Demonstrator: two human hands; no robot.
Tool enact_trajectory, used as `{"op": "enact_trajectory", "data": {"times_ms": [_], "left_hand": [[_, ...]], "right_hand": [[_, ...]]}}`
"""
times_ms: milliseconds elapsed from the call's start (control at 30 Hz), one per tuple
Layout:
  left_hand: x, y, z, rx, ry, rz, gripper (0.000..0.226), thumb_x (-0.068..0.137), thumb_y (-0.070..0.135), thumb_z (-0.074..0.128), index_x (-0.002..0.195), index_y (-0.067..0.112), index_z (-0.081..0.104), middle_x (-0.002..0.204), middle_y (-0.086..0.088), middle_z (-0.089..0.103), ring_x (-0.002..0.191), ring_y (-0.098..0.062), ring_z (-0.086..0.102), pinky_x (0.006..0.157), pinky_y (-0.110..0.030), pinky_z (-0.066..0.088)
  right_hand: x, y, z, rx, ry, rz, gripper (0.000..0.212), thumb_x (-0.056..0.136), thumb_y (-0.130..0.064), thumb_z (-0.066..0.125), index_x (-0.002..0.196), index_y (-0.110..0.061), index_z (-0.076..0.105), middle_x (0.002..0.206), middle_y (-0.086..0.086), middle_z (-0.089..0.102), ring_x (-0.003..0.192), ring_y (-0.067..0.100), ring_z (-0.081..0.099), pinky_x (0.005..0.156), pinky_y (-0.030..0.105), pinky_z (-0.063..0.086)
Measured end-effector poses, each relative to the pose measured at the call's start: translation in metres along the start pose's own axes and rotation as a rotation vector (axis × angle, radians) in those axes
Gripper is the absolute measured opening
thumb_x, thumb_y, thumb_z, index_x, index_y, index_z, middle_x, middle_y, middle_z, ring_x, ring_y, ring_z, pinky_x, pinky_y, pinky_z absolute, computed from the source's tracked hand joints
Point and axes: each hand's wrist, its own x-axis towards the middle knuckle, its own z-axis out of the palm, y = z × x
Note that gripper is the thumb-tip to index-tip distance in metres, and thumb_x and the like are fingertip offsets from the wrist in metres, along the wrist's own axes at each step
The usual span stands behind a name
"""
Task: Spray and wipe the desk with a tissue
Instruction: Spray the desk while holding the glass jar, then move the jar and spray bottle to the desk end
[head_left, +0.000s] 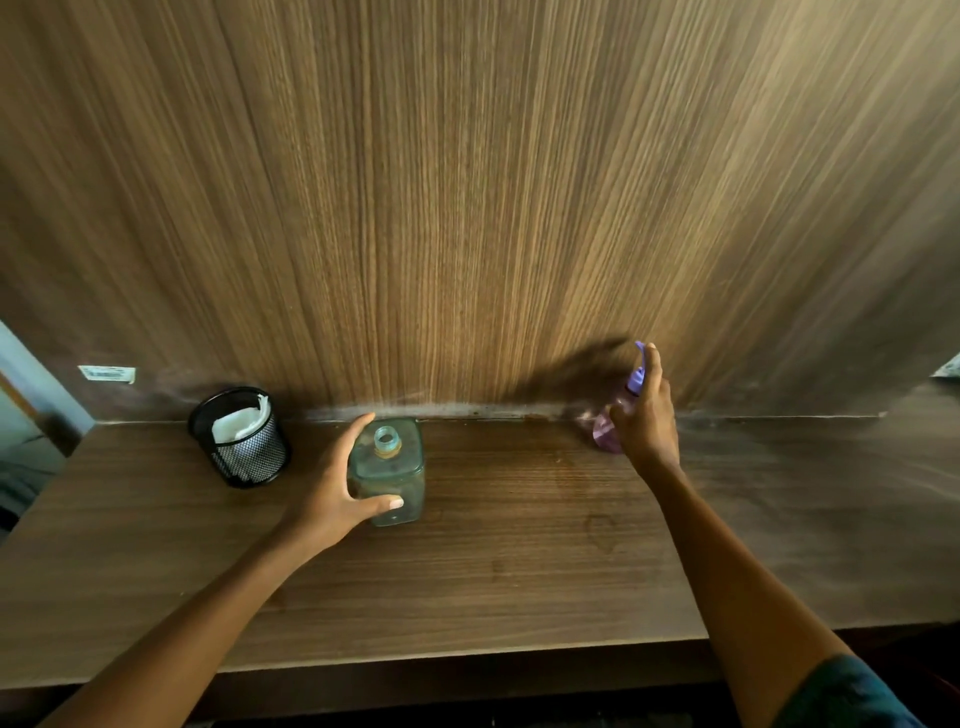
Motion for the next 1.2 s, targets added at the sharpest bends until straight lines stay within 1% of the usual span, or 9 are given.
{"op": "enact_trajectory", "data": {"times_ms": [233, 433, 500, 600, 700, 800, 933, 1067, 1200], "left_hand": [[0.000, -0.002, -0.001, -0.004, 0.000, -0.001, 0.101, 0.059, 0.009, 0.085, 0.125, 0.054, 0.023, 0.141, 0.008, 0.035, 0.131, -0.008, 0.035, 0.108, -0.029, 0.030], [-0.001, -0.002, -0.001, -0.010, -0.012, -0.011, 0.100, 0.060, 0.009, 0.084, 0.137, 0.037, 0.026, 0.143, 0.006, 0.035, 0.129, -0.008, 0.035, 0.106, -0.027, 0.030], [-0.001, 0.000, 0.000, -0.003, -0.012, -0.016, 0.100, 0.060, 0.006, 0.083, 0.140, 0.028, 0.027, 0.142, 0.006, 0.035, 0.127, -0.006, 0.034, 0.103, -0.023, 0.029], [-0.002, 0.004, 0.001, -0.016, 0.011, -0.046, 0.102, 0.058, 0.007, 0.085, 0.141, 0.027, 0.029, 0.142, 0.004, 0.037, 0.128, -0.009, 0.037, 0.105, -0.027, 0.032], [-0.006, 0.018, 0.011, -0.023, 0.061, -0.058, 0.104, 0.053, 0.005, 0.086, 0.140, 0.025, 0.032, 0.138, 0.006, 0.040, 0.127, -0.009, 0.038, 0.105, -0.027, 0.033], [-0.010, 0.041, 0.044, -0.041, 0.079, -0.031, 0.104, 0.052, 0.001, 0.085, 0.140, 0.023, 0.034, 0.133, 0.008, 0.040, 0.126, -0.009, 0.037, 0.103, -0.023, 0.031], [-0.024, 0.083, 0.099, -0.145, 0.129, -0.067, 0.093, 0.058, -0.011, 0.071, 0.138, 0.020, 0.036, 0.135, -0.006, 0.043, 0.122, -0.010, 0.042, 0.089, 0.003, 0.029], [-0.025, 0.111, 0.132, -0.103, 0.032, 0.010, 0.098, 0.064, 0.000, 0.071, 0.145, 0.027, 0.021, 0.140, -0.005, 0.038, 0.127, -0.014, 0.042, 0.100, -0.020, 0.039], [-0.028, 0.119, 0.144, -0.112, -0.179, 0.042, 0.090, 0.074, 0.012, 0.071, 0.146, 0.027, 0.019, 0.139, 0.013, 0.030, 0.127, 0.001, 0.028, 0.103, -0.017, 0.028]], "right_hand": [[0.005, 0.010, 0.001, 0.045, 0.003, -0.013, 0.091, 0.085, -0.003, 0.060, 0.149, -0.030, 0.001, 0.149, 0.017, 0.025, 0.131, 0.036, 0.036, 0.100, 0.057, 0.039], [0.005, 0.009, 0.004, -0.041, 0.031, -0.013, 0.112, 0.070, -0.004, 0.076, 0.150, -0.017, -0.002, 0.158, 0.014, -0.002, 0.144, 0.035, 0.006, 0.112, 0.052, 0.022], [-0.008, -0.001, 0.008, -0.124, 0.182, 0.034, 0.103, 0.073, -0.007, 0.073, 0.150, -0.016, 0.005, 0.157, 0.018, 0.004, 0.143, 0.036, 0.012, 0.113, 0.047, 0.022], [-0.052, -0.017, 0.029, -0.158, 0.421, -0.074, 0.068, 0.072, -0.002, 0.062, 0.136, -0.004, 0.041, 0.136, 0.026, 0.044, 0.120, 0.042, 0.044, 0.100, 0.035, 0.032], [-0.107, -0.032, 0.068, 0.074, -0.017, -0.127, 0.051, 0.070, -0.019, 0.050, 0.120, -0.010, 0.057, 0.115, 0.013, 0.059, 0.105, 0.036, 0.056, 0.092, 0.028, 0.042], [-0.137, -0.043, 0.092, 0.285, -0.317, -0.161, 0.078, 0.069, -0.022, 0.066, 0.140, -0.023, 0.033, 0.135, -0.008, 0.042, 0.125, 0.019, 0.045, 0.102, 0.043, 0.044], [-0.160, -0.054, 0.086, 0.403, -0.056, -0.116, 0.099, 0.068, -0.024, 0.073, 0.145, -0.031, 0.011, 0.150, 0.006, 0.032, 0.137, 0.019, 0.036, 0.110, 0.041, 0.037], [-0.155, -0.049, 0.058, 0.357, 0.204, 0.012, 0.089, 0.070, -0.046, 0.054, 0.146, -0.017, 0.018, 0.149, 0.011, 0.033, 0.136, 0.024, 0.037, 0.108, 0.040, 0.036], [-0.130, -0.008, 0.026, 0.231, 0.304, 0.074, 0.095, 0.064, -0.036, 0.071, 0.143, -0.009, 0.026, 0.144, 0.016, 0.040, 0.132, 0.028, 0.041, 0.106, 0.044, 0.039]]}}
